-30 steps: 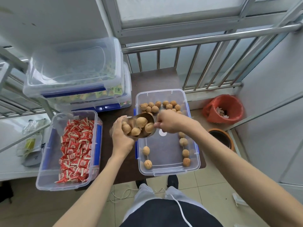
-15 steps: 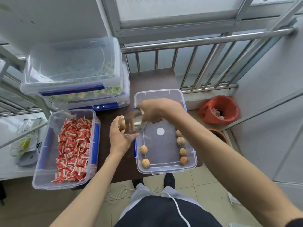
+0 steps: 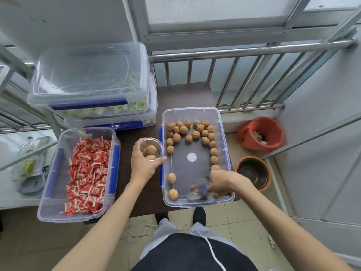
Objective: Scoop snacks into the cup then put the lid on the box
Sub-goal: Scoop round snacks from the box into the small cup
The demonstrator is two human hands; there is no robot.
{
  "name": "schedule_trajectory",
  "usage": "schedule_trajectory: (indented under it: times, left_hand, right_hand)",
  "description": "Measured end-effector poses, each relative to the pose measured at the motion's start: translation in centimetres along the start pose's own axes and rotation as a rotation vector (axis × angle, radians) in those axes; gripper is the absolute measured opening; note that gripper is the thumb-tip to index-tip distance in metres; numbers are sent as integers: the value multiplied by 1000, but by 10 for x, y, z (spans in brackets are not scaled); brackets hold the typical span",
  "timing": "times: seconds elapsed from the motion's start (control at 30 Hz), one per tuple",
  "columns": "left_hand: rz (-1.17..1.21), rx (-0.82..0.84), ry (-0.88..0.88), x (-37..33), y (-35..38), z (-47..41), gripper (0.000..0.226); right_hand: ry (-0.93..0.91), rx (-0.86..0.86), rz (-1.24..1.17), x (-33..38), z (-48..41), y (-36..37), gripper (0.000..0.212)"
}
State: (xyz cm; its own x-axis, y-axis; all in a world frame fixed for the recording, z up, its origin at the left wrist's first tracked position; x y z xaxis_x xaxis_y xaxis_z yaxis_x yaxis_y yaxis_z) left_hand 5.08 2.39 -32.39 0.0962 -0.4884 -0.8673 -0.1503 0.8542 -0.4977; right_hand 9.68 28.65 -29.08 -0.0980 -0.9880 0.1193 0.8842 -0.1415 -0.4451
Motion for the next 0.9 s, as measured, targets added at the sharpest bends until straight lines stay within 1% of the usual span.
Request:
schedule_trajectory:
  times: [0.07, 0.13, 0.23, 0.3, 0.37, 0.53, 0.63, 0.7, 0.8, 0.9]
  left_hand:
    - [-4, -7, -5, 0, 0, 0, 89]
    - [-3, -9, -14, 1, -1, 1, 89]
    - [-3, -5, -24, 2, -1, 0, 90]
    - [-4, -8, -33, 3, -1, 0, 91]
    - [2, -20, -46, 2, -1, 1, 91]
    - [14, -33, -69, -1, 0, 4, 90]
    - [11, -45, -90, 1, 1, 6, 89]
    - [6, -51, -102, 1, 2, 5, 89]
    - [0, -55, -108, -1, 2, 6, 88]
    - [3, -63, -106, -3, 1, 6, 87]
  right_hand:
    - [3, 66, -168, 6, -7, 16, 27]
    - [11, 79, -316, 7, -15, 29, 24]
    - [-3, 35, -506, 6, -21, 44, 20]
    - [-4, -6, -675, 5, -29, 50, 22]
    - [3, -78, -791, 7, -42, 48, 24]
    - [32, -302, -892, 29, -80, 11, 25]
    - [67, -407, -992, 41, -103, -13, 27]
    - [64, -426, -1063, 50, -116, -20, 31]
    - [59, -439, -1176, 58, -123, -20, 30]
    - [48, -447, -1234, 56, -125, -11, 33]
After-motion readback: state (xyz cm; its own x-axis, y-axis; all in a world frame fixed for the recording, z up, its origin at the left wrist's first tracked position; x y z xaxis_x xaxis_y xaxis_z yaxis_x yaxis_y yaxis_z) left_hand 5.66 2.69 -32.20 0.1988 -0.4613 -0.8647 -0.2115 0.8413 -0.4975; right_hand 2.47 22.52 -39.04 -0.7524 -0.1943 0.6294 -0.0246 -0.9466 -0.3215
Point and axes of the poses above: each hand's wrist, its own z-axis away from the middle knuckle, its own y-axis out of the palm, x = y × z, the point moved 7 cm from there along -z, towards the middle knuckle, and after that the axes turned 7 degrees about y, right-handed, at the moved point
